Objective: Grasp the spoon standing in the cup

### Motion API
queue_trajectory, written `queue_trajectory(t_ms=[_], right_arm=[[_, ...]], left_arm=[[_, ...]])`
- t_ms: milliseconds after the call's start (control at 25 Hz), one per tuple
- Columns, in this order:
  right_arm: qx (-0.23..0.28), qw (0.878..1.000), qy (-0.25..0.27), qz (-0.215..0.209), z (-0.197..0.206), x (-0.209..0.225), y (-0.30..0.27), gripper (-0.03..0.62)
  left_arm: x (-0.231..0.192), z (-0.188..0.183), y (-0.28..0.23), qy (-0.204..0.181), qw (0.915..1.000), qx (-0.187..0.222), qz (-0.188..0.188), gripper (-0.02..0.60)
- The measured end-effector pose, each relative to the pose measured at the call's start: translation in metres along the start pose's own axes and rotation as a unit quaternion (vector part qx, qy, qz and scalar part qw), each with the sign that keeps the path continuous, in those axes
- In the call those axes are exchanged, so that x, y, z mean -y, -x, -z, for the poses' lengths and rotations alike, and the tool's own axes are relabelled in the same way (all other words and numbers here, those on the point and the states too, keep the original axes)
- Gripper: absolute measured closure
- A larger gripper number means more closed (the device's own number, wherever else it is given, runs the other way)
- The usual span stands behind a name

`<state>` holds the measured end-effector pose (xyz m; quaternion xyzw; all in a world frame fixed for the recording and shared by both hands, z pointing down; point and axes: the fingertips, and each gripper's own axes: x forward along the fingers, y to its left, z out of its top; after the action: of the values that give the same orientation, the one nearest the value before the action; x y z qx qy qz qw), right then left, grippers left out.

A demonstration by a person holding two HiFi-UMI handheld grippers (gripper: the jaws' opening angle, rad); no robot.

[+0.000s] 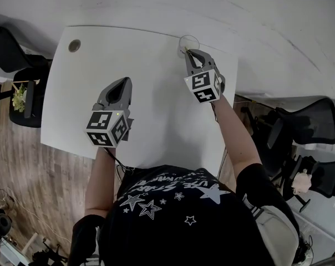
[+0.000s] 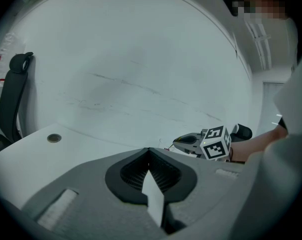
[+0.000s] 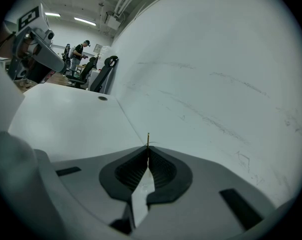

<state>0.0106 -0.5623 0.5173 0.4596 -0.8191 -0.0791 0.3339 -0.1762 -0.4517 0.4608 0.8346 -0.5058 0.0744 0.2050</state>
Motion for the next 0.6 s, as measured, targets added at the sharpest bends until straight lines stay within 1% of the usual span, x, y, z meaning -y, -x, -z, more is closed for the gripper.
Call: queue_trajectory(t_ms=[320,600], right_arm=[[0.005,1.0,-0.004,0.006,-0.003,0.006,0.006,0.579],[0.017,1.0,-0.008,0.011,-0.014,0.008,0.019,0.579]], left_arm=[[0.004,-0.004,0.003,-0.003,1.0,0.005,0.0,0.574],[0.009,-0.01,0.01,-0.006,0.9999,0.014,0.002,0.574]])
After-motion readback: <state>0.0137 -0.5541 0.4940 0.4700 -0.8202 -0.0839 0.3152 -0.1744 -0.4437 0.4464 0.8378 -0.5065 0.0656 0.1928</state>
